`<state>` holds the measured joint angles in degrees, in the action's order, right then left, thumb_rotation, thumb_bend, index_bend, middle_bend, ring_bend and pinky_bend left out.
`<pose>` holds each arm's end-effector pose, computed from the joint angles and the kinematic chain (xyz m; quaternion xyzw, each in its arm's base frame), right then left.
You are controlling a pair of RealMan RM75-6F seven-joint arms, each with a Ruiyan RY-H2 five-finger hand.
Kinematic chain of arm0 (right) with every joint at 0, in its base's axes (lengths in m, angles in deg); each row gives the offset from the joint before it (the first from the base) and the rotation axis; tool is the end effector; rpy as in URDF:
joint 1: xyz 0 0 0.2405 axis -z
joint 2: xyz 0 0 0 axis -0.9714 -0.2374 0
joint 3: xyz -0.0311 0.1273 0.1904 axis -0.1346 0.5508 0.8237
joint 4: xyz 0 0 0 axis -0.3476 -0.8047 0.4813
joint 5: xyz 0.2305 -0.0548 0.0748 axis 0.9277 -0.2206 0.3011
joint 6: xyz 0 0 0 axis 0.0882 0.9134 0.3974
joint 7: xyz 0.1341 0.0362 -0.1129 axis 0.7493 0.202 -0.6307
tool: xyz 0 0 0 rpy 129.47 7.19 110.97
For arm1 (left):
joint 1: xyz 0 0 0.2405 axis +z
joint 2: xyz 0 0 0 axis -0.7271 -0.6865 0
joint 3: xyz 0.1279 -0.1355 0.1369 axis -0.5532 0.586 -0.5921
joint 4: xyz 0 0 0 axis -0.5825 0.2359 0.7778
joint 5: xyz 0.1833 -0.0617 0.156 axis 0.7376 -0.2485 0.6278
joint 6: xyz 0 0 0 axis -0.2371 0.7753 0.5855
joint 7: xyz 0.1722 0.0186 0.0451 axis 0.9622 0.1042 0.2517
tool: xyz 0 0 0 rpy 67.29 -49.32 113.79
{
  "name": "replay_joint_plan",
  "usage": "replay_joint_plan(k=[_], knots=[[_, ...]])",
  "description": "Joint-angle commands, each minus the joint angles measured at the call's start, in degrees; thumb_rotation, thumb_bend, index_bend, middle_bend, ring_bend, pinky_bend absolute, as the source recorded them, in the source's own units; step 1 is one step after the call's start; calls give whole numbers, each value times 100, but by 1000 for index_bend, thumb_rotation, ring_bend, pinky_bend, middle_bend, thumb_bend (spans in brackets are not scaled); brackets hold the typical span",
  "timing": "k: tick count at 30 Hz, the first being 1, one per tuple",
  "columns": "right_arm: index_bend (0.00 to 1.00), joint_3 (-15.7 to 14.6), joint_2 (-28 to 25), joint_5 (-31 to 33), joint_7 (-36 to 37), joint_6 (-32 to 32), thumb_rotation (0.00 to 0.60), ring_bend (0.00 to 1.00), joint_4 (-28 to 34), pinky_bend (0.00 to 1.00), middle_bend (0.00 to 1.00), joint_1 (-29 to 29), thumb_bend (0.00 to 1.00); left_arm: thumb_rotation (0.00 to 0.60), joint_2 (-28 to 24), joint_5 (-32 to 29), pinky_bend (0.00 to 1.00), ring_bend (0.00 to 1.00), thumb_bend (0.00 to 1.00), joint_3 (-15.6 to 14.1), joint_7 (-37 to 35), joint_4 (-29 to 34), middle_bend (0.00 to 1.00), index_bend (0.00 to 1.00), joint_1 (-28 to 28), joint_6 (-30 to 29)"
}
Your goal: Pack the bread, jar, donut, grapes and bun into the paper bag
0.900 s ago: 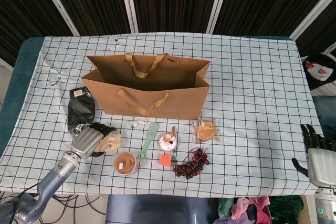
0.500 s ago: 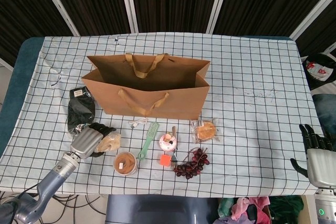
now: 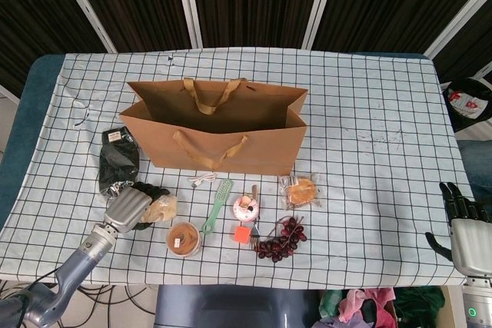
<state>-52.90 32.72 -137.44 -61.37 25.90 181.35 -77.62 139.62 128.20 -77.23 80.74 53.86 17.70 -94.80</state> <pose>-0.3155 -0.2071 0.1182 0.5727 -0.3456 0.3361 0.6630 -0.2237 0.2890 -0.0646 -0.7915 -0.3348 -0.3383 0.3835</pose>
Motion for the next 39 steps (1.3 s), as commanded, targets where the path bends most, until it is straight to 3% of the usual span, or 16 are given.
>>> replay_joint_plan(k=[1, 12, 24, 27, 30, 34, 39], knots=[[0, 5, -3, 1, 52, -8, 600, 191, -18, 202, 62, 0, 152, 600, 40, 2, 356, 321, 295, 10, 49, -36, 403, 305, 22, -46], [0, 53, 25, 127, 178, -77, 600, 191, -68, 202, 62, -6, 153, 600, -95, 339, 398, 365, 323, 53, -83, 185, 451, 354, 148, -716], [0, 64, 53, 173, 135, -99, 600, 191, -74, 202, 63, -10, 152, 600, -989, 1334, 400, 374, 322, 126, -30, 1534, 458, 359, 234, -1894], [0, 60, 58, 184, 125, -120, 600, 191, -82, 202, 63, -15, 152, 600, -1189, 1437, 400, 374, 321, 362, 290, 1963, 457, 357, 228, -2163], [0, 56, 74, 197, 90, -145, 600, 191, -91, 202, 63, -24, 153, 600, -1407, 1347, 400, 374, 320, 722, 737, 2535, 456, 357, 59, -2060], [0, 54, 98, 209, 56, -167, 600, 191, -106, 202, 63, -34, 153, 600, -1546, 1225, 400, 374, 320, 1201, 781, 3025, 457, 357, -313, -1796], [0, 47, 149, 266, -1, -252, 600, 191, -154, 202, 62, -61, 152, 600, -1301, 941, 401, 374, 318, 2062, 732, 2928, 458, 363, -926, -1655]])
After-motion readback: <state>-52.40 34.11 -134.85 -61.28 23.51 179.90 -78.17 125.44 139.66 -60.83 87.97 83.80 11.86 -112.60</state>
